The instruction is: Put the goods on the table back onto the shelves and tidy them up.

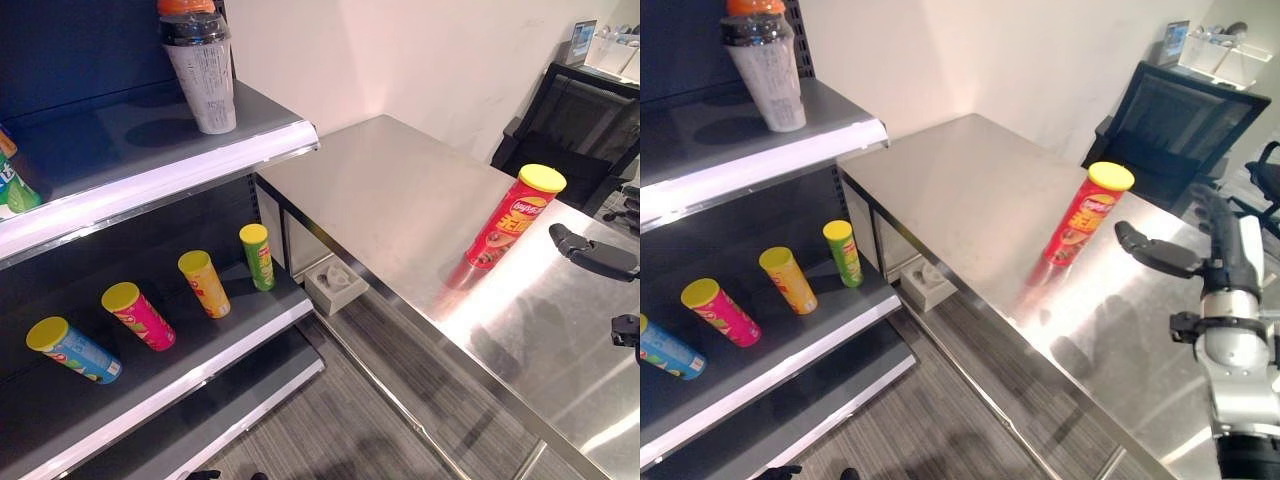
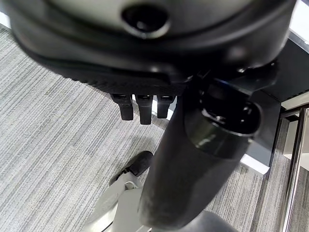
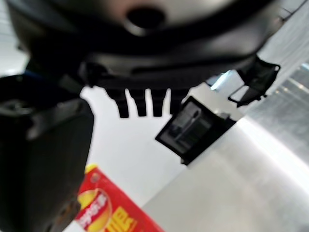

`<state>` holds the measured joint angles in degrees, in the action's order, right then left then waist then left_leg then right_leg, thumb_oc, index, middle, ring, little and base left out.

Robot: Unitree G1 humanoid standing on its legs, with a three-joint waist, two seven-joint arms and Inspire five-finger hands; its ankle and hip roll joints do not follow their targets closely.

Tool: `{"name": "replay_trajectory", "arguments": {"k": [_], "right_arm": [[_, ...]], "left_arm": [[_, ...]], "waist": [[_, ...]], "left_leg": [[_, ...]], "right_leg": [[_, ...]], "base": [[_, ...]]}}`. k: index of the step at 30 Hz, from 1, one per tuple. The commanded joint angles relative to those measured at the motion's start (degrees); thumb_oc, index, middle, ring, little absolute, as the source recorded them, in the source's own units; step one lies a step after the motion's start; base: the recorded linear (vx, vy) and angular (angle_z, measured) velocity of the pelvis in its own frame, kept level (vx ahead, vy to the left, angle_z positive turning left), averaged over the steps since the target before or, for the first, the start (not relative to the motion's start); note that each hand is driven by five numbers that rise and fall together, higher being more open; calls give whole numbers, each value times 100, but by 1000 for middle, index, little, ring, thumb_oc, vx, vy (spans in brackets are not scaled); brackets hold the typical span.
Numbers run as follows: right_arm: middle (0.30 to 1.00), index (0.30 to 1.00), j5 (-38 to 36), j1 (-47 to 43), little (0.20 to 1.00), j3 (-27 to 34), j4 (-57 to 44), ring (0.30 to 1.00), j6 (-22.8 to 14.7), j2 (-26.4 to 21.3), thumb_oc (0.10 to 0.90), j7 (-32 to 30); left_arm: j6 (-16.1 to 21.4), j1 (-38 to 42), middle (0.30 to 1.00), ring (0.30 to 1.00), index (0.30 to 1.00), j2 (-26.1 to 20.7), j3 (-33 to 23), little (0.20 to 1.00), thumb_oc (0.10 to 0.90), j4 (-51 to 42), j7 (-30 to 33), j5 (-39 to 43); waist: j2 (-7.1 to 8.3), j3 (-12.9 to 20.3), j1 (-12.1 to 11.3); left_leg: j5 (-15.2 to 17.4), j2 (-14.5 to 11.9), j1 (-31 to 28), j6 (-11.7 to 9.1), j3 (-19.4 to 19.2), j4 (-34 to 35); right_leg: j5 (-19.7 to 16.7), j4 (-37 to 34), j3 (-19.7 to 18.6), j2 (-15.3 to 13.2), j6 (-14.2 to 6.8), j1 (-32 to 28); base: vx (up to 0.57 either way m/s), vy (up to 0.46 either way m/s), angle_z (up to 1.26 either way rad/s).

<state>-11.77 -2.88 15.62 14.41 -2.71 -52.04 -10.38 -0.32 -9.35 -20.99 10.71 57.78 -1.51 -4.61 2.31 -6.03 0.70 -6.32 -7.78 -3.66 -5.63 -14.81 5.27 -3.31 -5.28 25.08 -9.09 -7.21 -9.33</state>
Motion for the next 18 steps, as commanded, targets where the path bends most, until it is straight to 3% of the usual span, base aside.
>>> {"name": "replay_trajectory", "arguments": {"k": [1, 18], "right_arm": [[900, 900, 63, -748, 900, 236, 98, 900, -318, -335, 800, -339], [900, 900, -70, -1567, 900, -313, 566, 900, -270, -357, 800, -553]], "left_arm": [[132, 296, 900, 900, 900, -62, 203, 900, 800, -83, 60, -80], [83, 274, 900, 900, 900, -117, 350, 900, 800, -135, 88, 16]], "waist": [[92, 223, -269], [138, 222, -417]], "left_leg": [[743, -165, -87, -5, 12, -27], [734, -147, -65, -14, 111, -27]], "right_leg": [[84, 28, 61, -195, -311, 295], [84, 28, 124, -201, -298, 255]], "base": [[21, 2, 4], [6, -1, 4]]}}
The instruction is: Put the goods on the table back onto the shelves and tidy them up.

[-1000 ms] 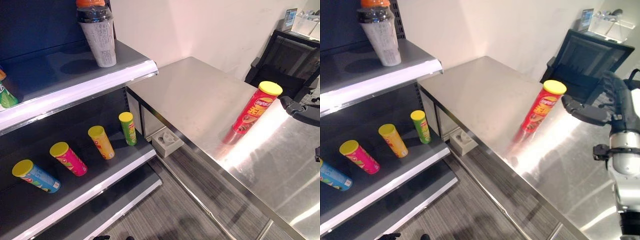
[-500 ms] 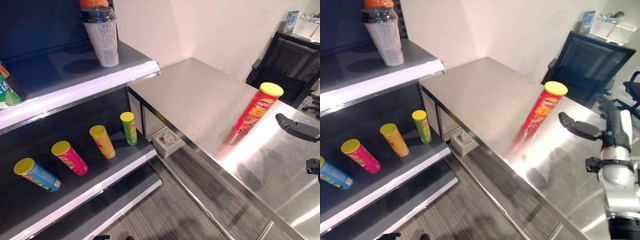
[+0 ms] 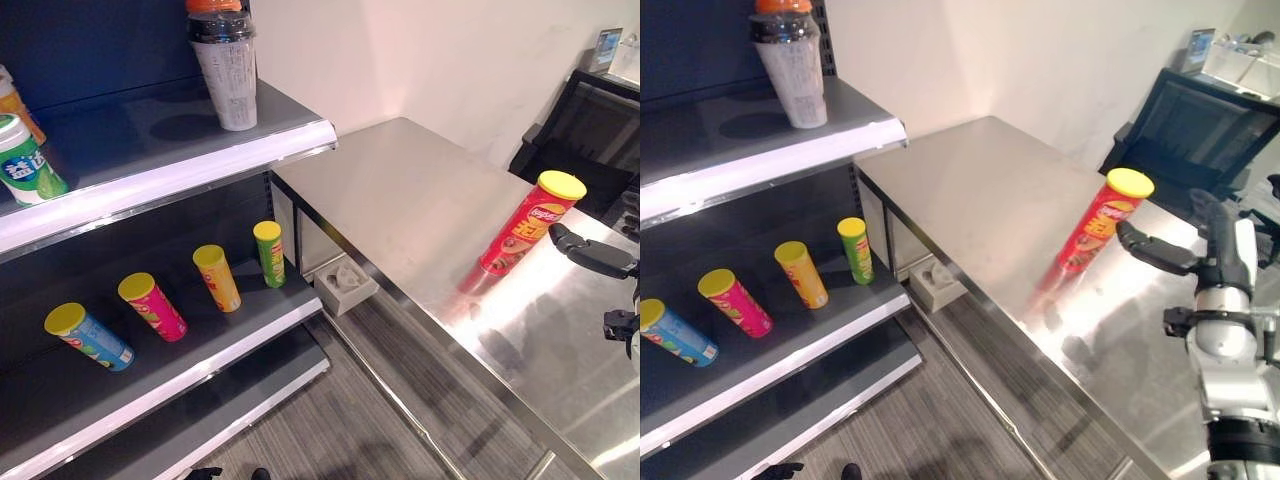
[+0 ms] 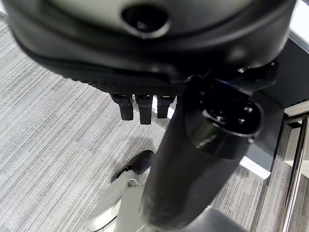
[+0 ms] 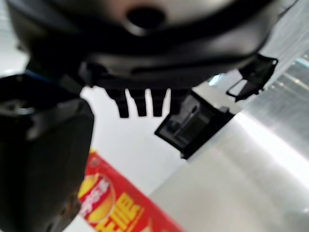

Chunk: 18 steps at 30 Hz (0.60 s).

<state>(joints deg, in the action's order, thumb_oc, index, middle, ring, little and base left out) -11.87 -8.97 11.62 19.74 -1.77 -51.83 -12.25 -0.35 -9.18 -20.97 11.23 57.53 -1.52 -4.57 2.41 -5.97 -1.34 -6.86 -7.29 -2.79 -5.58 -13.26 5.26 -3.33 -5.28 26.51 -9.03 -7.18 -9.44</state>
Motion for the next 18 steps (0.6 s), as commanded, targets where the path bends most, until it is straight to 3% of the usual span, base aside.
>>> {"name": "replay_trajectory", "arguments": {"k": [1, 18], "right_arm": [[900, 900, -57, -998, 900, 55, 61, 900, -359, -388, 800, -373], [900, 900, 9, -1847, 900, -732, 801, 900, -157, -487, 800, -445]], "left_arm": [[86, 257, 900, 900, 900, -122, 309, 900, 800, -108, 87, 12], [71, 239, 900, 900, 900, -168, 462, 900, 800, -115, 125, 89]], "waist": [[131, 219, -222], [187, 211, -340]], "left_leg": [[788, -197, -153, -20, -42, -26], [769, -183, -116, -30, 37, -26]], "right_leg": [[86, 28, -17, -205, -301, 264], [75, 28, 64, -211, -301, 249]], "base": [[0, 0, 0], [4, 0, 1]]}}
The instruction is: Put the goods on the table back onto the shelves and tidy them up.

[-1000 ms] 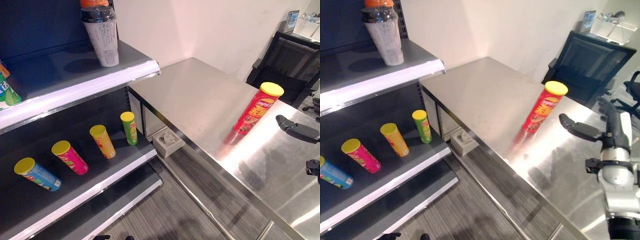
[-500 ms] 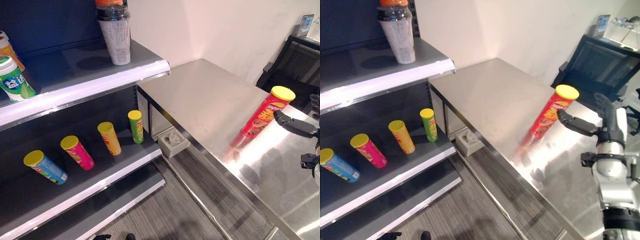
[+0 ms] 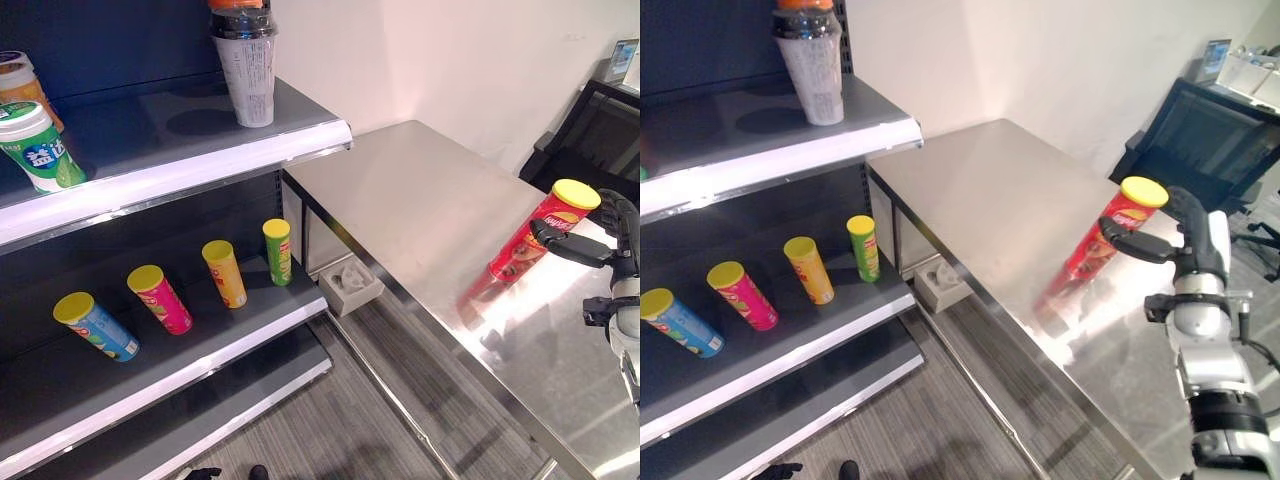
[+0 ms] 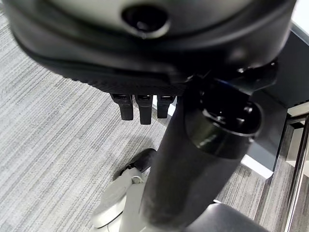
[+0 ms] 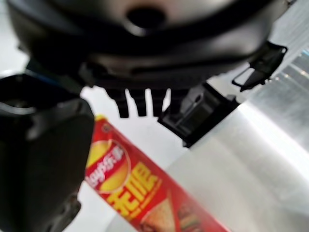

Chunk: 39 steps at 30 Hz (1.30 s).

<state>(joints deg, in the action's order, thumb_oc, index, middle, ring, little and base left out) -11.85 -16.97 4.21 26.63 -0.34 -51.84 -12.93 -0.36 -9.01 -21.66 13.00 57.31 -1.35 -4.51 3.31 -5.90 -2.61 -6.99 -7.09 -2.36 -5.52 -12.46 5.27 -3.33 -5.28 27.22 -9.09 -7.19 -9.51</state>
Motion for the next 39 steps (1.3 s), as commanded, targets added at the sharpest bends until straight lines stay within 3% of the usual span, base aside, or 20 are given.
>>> {"name": "replay_trajectory", "arguments": {"k": [1, 12, 34, 35, 38, 39], "right_arm": [[900, 900, 5, -1078, 900, -4, 133, 900, -295, -497, 800, -388], [900, 900, -44, -1263, 900, 16, 447, 900, -269, -623, 800, -528], [900, 900, -266, -2122, 900, -662, 1066, 900, -227, -793, 800, -413], [900, 900, -254, -2142, 900, -687, 1077, 900, -227, -797, 800, -402], [900, 900, -247, -2232, 900, -755, 1134, 900, -215, -819, 800, -394], [900, 900, -251, -2262, 900, -772, 1165, 900, -214, -828, 800, -390]], "left_arm": [[72, 225, 900, 900, 900, -105, 282, 900, 800, -97, 115, 85], [65, 219, 900, 900, 900, -121, 322, 900, 800, -100, 140, 122], [66, 158, 900, 900, 900, -219, 406, 900, 800, -127, 120, 248], [64, 157, 900, 900, 900, -226, 406, 900, 800, -118, 119, 250], [72, 161, 900, 900, 900, -236, 425, 900, 800, -129, 123, 237], [73, 160, 900, 900, 900, -245, 431, 900, 800, -121, 123, 232]], "waist": [[99, 199, -219], [108, 199, -267], [166, 173, -369], [158, 198, -369], [175, 167, -382], [166, 191, -381]], "left_leg": [[783, -201, -157, -37, -40, -27], [795, -169, -165, -37, 24, -27], [777, -179, -132, -63, 108, -27], [898, -208, -184, -101, 172, -27], [777, -170, -128, -65, 117, -27], [897, -201, -180, -103, 185, -27]], "right_leg": [[76, 28, -6, -207, -302, 251], [86, 28, 42, -214, -299, 191], [104, 28, 74, -191, -290, 185], [207, 28, -21, -155, -335, 132], [105, 28, 72, -192, -290, 177], [207, 28, -22, -158, -334, 126]], "base": [[15, -3, 6], [13, -3, 3], [5, -1, 1], [11, 0, 8], [10, 1, 9], [79, -15, 5]]}}
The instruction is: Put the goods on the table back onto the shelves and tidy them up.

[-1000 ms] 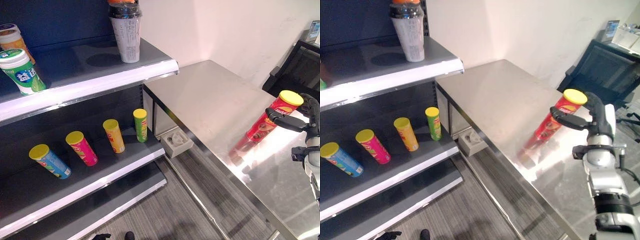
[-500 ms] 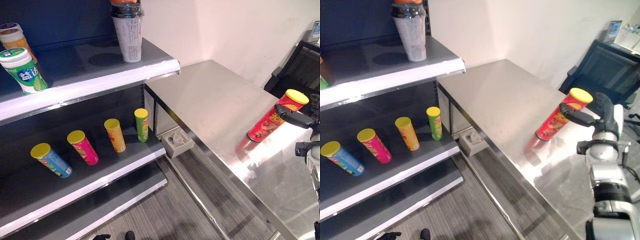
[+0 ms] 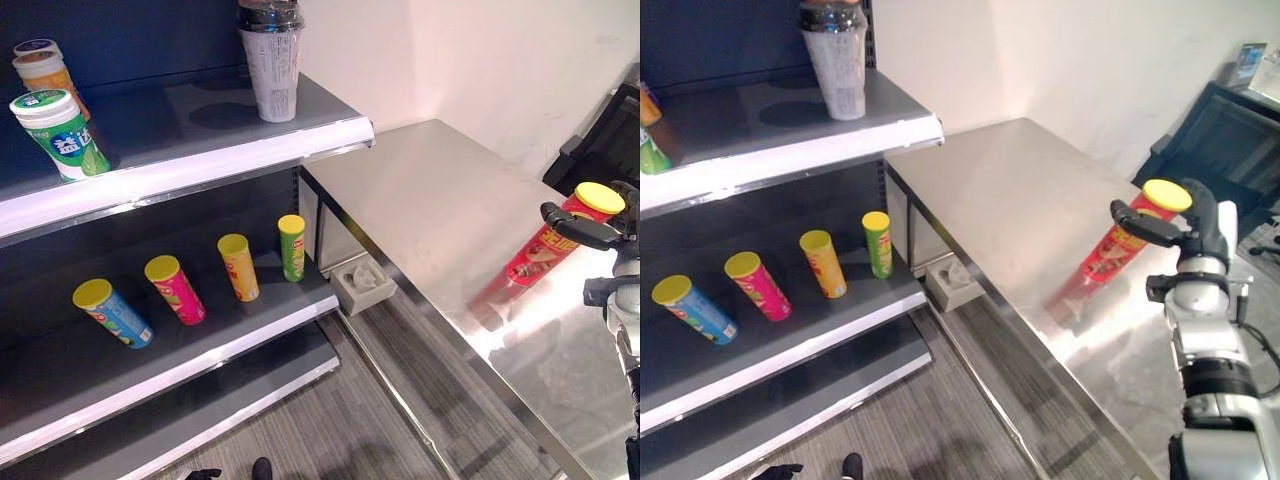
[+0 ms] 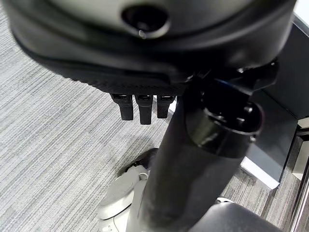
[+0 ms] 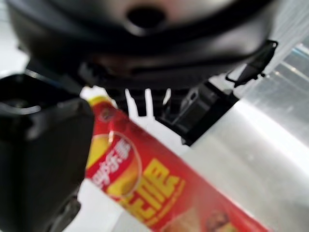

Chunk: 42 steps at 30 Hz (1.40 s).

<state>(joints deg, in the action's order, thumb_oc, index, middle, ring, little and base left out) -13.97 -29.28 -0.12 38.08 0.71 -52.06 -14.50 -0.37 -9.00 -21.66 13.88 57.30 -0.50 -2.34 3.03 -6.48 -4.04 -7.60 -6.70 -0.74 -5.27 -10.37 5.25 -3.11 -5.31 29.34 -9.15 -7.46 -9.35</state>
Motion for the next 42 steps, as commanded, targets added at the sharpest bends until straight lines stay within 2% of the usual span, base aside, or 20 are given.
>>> {"name": "replay_trajectory", "arguments": {"k": [1, 2, 3, 4, 7, 8, 9, 12, 24, 31, 32, 34, 36, 39, 42], "right_arm": [[900, 900, -41, -1066, 900, -361, 45, 900, -317, -808, 800, -229], [900, 900, -41, -1116, 900, -399, 67, 900, -320, -814, 800, -236], [418, 418, -41, -1149, 418, -435, 89, 418, -315, -826, 478, -219], [300, 300, -46, -1211, 300, -487, 129, 300, -310, -835, 400, -215], [300, 300, -49, -1234, 300, -508, 141, 300, -313, -835, 400, -215], [300, 300, -54, -1295, 300, -568, 202, 300, -293, -839, 400, -184], [300, 300, -73, -1384, 300, -654, 267, 300, -285, -846, 400, -152], [300, 300, -84, -1345, 300, -654, 248, 300, -272, -792, 400, -141], [300, 300, 25, -769, 300, -194, -374, 300, -321, -686, 400, -204], [300, 300, 25, -767, 300, -193, -374, 300, -321, -686, 400, -204], [300, 300, 51, -448, 300, 164, -1163, 300, -481, -580, 400, -309], [300, 300, 56, -216, 300, 505, -1978, 300, -714, -514, 400, -424], [300, 300, -53, -72, 300, 991, -3141, 300, -1118, -372, 400, -544], [300, 300, -252, -206, 300, 1161, -3954, 300, -1452, -177, 400, -525], [300, 300, -233, -254, 300, 1163, -4135, 300, -1479, -126, 400, -485]], "left_arm": [[76, 159, 900, 900, 900, -250, 344, 900, 800, -124, 35, 15], [80, 162, 900, 900, 900, -250, 356, 900, 800, -129, 36, 11], [82, 157, 900, 900, 900, -262, 358, 900, 800, -139, 28, 19], [83, 156, 900, 900, 900, -276, 360, 900, 800, -147, 31, 25], [82, 154, 900, 900, 900, -270, 354, 900, 800, -148, 31, 25], [83, 156, 900, 900, 900, -292, 380, 900, 800, -142, 28, 21], [79, 165, 900, 900, 900, -289, 376, 900, 800, -148, 27, 24], [68, 170, 900, 900, 900, -281, 357, 900, 800, -127, 44, 42], [51, 196, 900, 900, 900, -259, 230, 900, 800, -146, 50, 41], [51, 196, 900, 900, 900, -259, 230, 900, 800, -146, 50, 41], [43, 169, 900, 900, 900, -223, 92, 900, 800, -183, 55, 54], [57, 128, 900, 900, 900, -202, -63, 900, 800, -258, 79, 87], [81, 39, 900, 900, 900, -164, -289, 900, 800, -287, 145, 206], [94, -21, 900, 900, 900, -132, -424, 900, 800, -251, 161, 269], [90, -79, 900, 900, 900, -101, -484, 900, 800, -220, 150, 296]], "waist": [[194, 246, -242], [206, 221, -247], [212, 226, -255], [214, 225, -264], [210, 225, -258], [211, 256, -265], [220, 225, -266], [230, 219, -264], [210, 233, -218], [210, 233, -219], [170, 252, -183], [131, 260, -176], [95, 248, -274], [46, 202, -476], [18, 194, -538]], "left_leg": [[962, -240, -345, -130, -23, -25], [841, -207, -292, -91, -83, -25], [838, -204, -287, -90, -75, -25], [835, -204, -281, -91, -74, -25], [835, -204, -281, -91, -74, -25], [955, -232, -334, -131, -12, -25], [831, -197, -274, -94, -72, -25], [834, -194, -268, -91, -55, -25], [859, -194, -314, -77, -73, -25], [859, -193, -314, -77, -73, -25], [856, -215, -329, -77, -72, -25], [820, -246, -315, -96, -56, -25], [633, -400, -162, -190, 39, -25], [331, -596, 125, -306, 253, -25], [258, -647, 180, -349, 322, -25]], "right_leg": [[183, 31, -234, -152, -307, 109], [79, 31, -143, -187, -262, 161], [80, 31, -139, -187, -262, 163], [79, 31, -139, -188, -264, 168], [79, 31, -140, -188, -264, 169], [180, 31, -232, -150, -309, 124], [72, 31, -141, -185, -265, 187], [70, 31, -142, -186, -265, 183], [64, 31, -154, -202, -265, 162], [64, 31, -154, -202, -265, 162], [88, 31, -160, -190, -248, 153], [129, 31, -165, -155, -226, 152], [276, 31, -129, 0, -135, 196], [505, 31, -22, 259, 7, 243], [556, 31, 43, 338, 50, 227]], "base": [[5, -1, 6], [-66, 13, 2], [-69, 15, 1], [0, 0, 0], [25, -5, 0], [0, 0, 0], [0, 0, 0], [-29, 6, 0], [0, 0, 0], [-2, -6, 0], [-27, -64, 1], [-53, -115, 0], [-151, -227, -1], [-199, -233, 12], [-93, -110, 22]]}}
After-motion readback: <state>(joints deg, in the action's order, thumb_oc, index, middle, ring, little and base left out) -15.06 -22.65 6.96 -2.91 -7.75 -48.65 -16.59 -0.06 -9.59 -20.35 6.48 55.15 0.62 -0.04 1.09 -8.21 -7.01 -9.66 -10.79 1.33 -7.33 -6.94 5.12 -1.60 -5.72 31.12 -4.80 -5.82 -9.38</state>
